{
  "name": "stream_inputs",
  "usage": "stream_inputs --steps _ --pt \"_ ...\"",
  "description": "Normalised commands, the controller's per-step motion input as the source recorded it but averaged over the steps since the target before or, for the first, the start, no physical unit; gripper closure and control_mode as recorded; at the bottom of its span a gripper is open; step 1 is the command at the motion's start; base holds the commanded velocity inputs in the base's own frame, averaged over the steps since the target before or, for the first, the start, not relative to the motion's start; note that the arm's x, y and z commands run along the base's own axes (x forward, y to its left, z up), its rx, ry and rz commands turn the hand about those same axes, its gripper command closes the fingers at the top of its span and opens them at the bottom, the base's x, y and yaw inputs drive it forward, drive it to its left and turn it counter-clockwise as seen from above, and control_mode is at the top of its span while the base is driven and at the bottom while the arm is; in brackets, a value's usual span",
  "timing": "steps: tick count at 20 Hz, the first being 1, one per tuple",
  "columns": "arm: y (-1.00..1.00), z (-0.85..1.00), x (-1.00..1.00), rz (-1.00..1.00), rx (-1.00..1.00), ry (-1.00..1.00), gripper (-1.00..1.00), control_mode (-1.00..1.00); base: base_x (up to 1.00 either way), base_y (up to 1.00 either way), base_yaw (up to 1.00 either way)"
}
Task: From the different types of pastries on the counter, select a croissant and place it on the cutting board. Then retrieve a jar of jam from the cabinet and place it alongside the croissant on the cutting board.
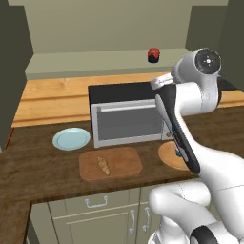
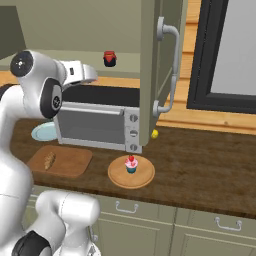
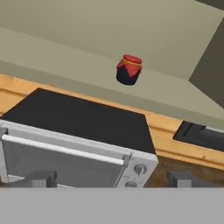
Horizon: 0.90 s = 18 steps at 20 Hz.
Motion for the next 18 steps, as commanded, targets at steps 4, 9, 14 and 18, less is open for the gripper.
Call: stream_inputs --steps 4,9,14,18 --pt "-0.33 0.18 0.51 0.0 0.5 0.08 -1.0 -1.0 0.0 0.0 0.0" --pt "-0.14 0.17 0.16 0.0 0.18 0.03 -1.0 -1.0 0.0 0.0 0.0" --pt "0.0 0.11 0.5 -0.03 -0.03 0.01 -1.0 -1.0 0.0 0.0 0.0" --pt "0.0 0.07 0.52 -0.14 -0.12 0.0 -1.0 -1.0 0.0 0.0 0.0"
